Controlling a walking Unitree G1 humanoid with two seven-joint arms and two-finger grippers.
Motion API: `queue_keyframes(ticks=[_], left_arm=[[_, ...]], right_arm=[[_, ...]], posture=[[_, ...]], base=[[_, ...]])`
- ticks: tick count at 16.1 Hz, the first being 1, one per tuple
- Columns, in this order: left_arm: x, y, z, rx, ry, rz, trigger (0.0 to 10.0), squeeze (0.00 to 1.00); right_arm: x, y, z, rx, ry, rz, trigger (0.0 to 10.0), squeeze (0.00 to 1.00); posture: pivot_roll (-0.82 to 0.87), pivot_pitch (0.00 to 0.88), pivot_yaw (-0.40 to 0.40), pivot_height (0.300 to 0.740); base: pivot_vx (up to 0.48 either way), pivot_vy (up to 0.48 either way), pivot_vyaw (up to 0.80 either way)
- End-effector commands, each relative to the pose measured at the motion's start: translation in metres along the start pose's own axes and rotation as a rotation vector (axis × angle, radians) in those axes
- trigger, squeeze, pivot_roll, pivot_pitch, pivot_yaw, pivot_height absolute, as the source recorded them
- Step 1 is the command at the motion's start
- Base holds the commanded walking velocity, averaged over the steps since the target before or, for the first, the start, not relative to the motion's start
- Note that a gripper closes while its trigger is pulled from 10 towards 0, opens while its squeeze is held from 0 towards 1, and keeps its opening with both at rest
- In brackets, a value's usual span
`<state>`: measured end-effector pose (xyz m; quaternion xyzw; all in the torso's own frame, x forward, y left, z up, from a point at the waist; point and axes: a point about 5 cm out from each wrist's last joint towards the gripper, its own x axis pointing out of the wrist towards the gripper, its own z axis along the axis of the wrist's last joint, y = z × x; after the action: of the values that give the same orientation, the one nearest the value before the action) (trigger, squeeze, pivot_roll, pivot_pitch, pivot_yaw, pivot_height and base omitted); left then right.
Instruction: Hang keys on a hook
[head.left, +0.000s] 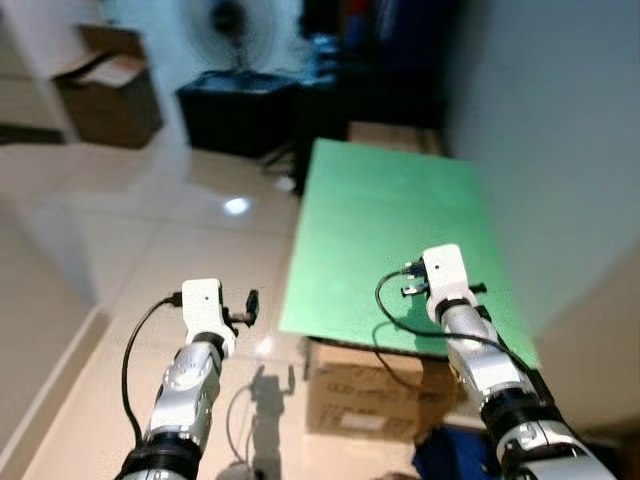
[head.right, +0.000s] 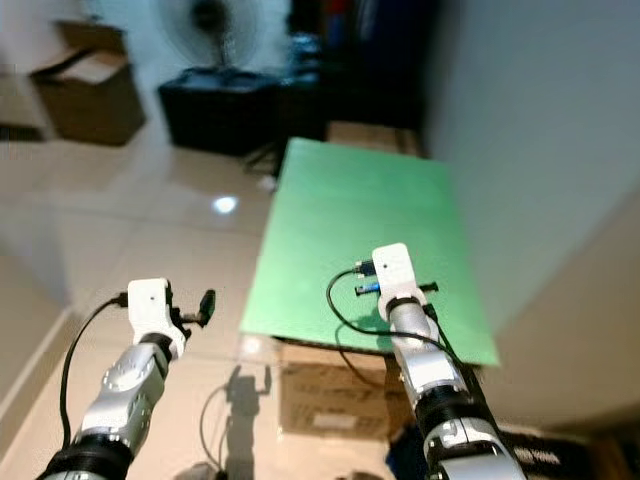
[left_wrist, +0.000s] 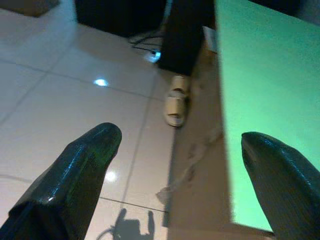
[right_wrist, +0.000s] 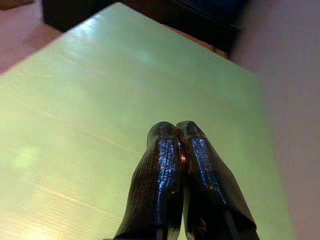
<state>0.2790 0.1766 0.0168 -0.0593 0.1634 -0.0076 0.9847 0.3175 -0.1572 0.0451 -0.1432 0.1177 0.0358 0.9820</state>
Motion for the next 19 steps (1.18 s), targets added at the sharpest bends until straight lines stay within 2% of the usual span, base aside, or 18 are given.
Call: queue_keyframes(ticks=[1, 7, 13, 19], left_arm=[[0.003, -0.004, 0.007, 0.007, -0.020, -0.010, 10.0, 0.00], [0.001, -0.002, 0.007, 0.016, -0.026, -0.009, 10.0, 0.00], [0.002, -0.013, 0.006, 0.021, -0.024, -0.015, 10.0, 0.00], [0.006, -0.014, 0.011, 0.030, -0.028, -0.013, 10.0, 0.00]], right_arm=[[0.002, -0.002, 0.002, -0.006, 0.005, 0.000, 0.0, 0.00], [0.001, 0.008, -0.003, -0.011, 0.017, 0.025, 0.0, 0.00], [0.002, 0.011, -0.004, -0.028, 0.022, 0.050, 0.0, 0.00], [0.006, 0.013, -0.001, -0.035, 0.018, 0.062, 0.0, 0.00]], posture=[[-0.15, 0.000, -0.019, 0.723], [-0.13, 0.000, -0.022, 0.723], [-0.12, 0.000, -0.023, 0.723], [-0.11, 0.000, -0.019, 0.723]], base=[[0.000, 0.000, 0.80], [0.000, 0.000, 0.80], [0.000, 0.000, 0.80], [0.000, 0.000, 0.79]])
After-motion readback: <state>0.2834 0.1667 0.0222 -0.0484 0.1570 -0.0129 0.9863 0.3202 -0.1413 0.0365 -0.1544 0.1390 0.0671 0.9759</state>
